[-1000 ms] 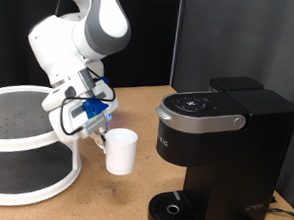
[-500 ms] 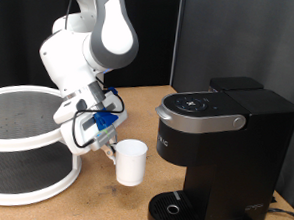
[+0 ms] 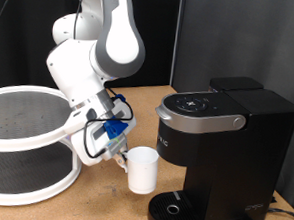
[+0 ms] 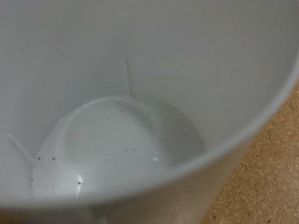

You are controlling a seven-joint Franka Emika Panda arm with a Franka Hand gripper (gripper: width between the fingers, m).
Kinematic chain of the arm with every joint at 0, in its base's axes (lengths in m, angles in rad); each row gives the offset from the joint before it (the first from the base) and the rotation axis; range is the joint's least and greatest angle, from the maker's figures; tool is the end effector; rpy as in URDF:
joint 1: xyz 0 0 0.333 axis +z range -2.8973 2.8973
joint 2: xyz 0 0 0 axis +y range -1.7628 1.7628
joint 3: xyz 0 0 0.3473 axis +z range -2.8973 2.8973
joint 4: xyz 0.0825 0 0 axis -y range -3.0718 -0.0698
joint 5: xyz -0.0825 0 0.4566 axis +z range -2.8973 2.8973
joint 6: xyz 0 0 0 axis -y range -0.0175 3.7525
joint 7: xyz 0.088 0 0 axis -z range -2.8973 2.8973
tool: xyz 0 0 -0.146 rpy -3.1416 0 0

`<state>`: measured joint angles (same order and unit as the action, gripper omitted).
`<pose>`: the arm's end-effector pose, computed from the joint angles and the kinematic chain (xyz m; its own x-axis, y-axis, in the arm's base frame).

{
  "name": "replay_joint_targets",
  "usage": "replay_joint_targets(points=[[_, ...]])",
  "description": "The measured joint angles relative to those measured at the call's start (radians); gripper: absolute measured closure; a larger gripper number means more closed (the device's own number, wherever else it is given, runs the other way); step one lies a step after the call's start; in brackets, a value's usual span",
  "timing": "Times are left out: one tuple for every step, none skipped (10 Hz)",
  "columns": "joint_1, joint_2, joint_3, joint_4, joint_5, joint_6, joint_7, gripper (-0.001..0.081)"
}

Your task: Make a cup of coffee with the keurig machine

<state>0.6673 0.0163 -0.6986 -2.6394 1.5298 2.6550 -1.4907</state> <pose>0.4542 -0.0255 0.1652 0.8978 -0.0533 0.4371 0.1527 -0.8933 -0.4227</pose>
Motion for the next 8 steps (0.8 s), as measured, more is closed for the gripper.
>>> replay_joint_targets(points=[[0.000, 0.019, 0.011, 0.015, 0.029, -0.013, -0.019, 0.0739], [0.000, 0.037, 0.022, 0.028, 0.054, -0.021, -0.030, 0.0739], [0.000, 0.053, 0.035, 0.042, 0.078, -0.025, -0.039, 0.0739], [0.000, 0.068, 0.047, 0.054, 0.100, -0.028, -0.054, 0.0739], [0.000, 0.079, 0.060, 0.063, 0.120, -0.030, -0.068, 0.0739], [0.000, 0.091, 0.071, 0.070, 0.135, -0.033, -0.077, 0.0739], [0.000, 0.098, 0.081, 0.074, 0.146, -0.033, -0.082, 0.0739], [0.001, 0.105, 0.089, 0.077, 0.156, -0.033, -0.086, 0.0739]])
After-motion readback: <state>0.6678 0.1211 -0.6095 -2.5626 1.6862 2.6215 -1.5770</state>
